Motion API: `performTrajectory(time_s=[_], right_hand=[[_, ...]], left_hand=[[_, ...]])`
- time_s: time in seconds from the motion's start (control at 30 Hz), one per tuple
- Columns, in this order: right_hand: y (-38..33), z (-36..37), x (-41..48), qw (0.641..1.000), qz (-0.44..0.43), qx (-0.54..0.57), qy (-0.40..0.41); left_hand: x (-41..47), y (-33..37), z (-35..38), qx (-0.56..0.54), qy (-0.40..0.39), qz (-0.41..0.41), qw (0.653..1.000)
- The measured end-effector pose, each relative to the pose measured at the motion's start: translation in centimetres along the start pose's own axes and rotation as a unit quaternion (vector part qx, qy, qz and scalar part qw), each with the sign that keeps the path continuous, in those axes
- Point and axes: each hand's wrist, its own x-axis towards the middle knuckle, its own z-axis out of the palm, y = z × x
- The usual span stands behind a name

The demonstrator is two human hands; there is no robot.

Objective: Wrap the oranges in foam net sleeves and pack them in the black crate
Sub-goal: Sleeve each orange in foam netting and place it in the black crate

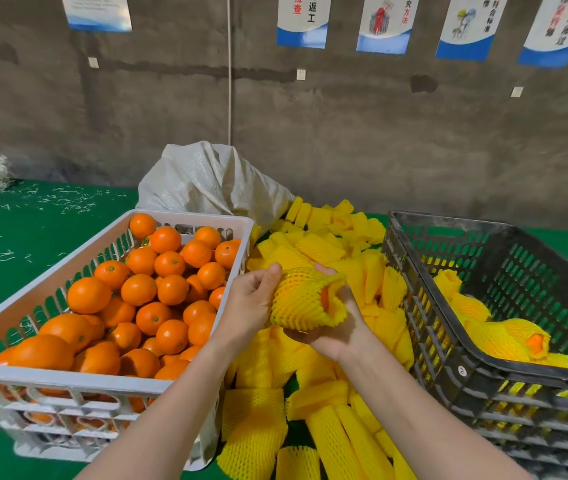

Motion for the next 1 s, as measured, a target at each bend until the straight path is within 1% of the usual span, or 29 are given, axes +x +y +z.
performTrajectory(time_s=[0.1, 0.2, 0.27, 0.33, 0.43, 0.47, 0.57, 0.63, 0.7, 0.83, 0.93, 1.0], right_hand=[[-0.3, 0.0, -0.1, 1.000, 0.016, 0.017, -0.018], [-0.2, 0.2, -0.5, 0.999, -0.006, 0.010, -0.046], [-0.2, 0.2, -0.5, 0.999, -0.008, 0.015, -0.043], [-0.2, 0.3, -0.4, 0.999, 0.005, 0.024, -0.032], [-0.2, 0.5, -0.5, 0.999, 0.015, 0.049, 0.006], [-0.2, 0.6, -0.5, 0.998, 0.010, 0.062, 0.021], [-0.5, 0.7, -0.3, 0.996, -0.015, 0.068, 0.065], [-0.9, 0.7, -0.3, 0.993, -0.034, 0.071, 0.086], [-1.0, 0.8, -0.4, 0.991, -0.049, 0.081, 0.095], [-0.8, 1.6, -0.6, 0.986, -0.068, 0.078, 0.128], [-0.8, 2.0, -0.5, 0.985, -0.081, 0.057, 0.144], [-0.9, 2.3, -0.5, 0.984, -0.083, 0.052, 0.151]], left_hand=[[0.3, 0.2, -0.3, -0.015, -0.033, -0.015, 0.999], [0.6, 0.6, -0.4, -0.085, -0.056, -0.067, 0.993], [0.9, 0.7, -0.4, -0.130, -0.060, -0.109, 0.984], [0.9, 0.9, -0.3, -0.132, -0.058, -0.133, 0.981], [0.5, 0.9, -0.2, -0.071, -0.032, -0.125, 0.989], [0.4, 0.8, -0.2, -0.064, -0.034, -0.125, 0.989], [-0.2, 0.9, -0.6, -0.078, -0.079, -0.150, 0.983], [-0.5, 0.6, -0.9, -0.124, -0.087, -0.166, 0.974], [-0.8, 0.3, -0.6, -0.162, -0.067, -0.158, 0.972], [-1.2, -0.4, 0.2, -0.204, 0.009, -0.128, 0.970], [-1.3, -0.4, 0.5, -0.211, 0.027, -0.105, 0.971], [-1.3, -0.3, 0.8, -0.240, 0.031, -0.102, 0.965]])
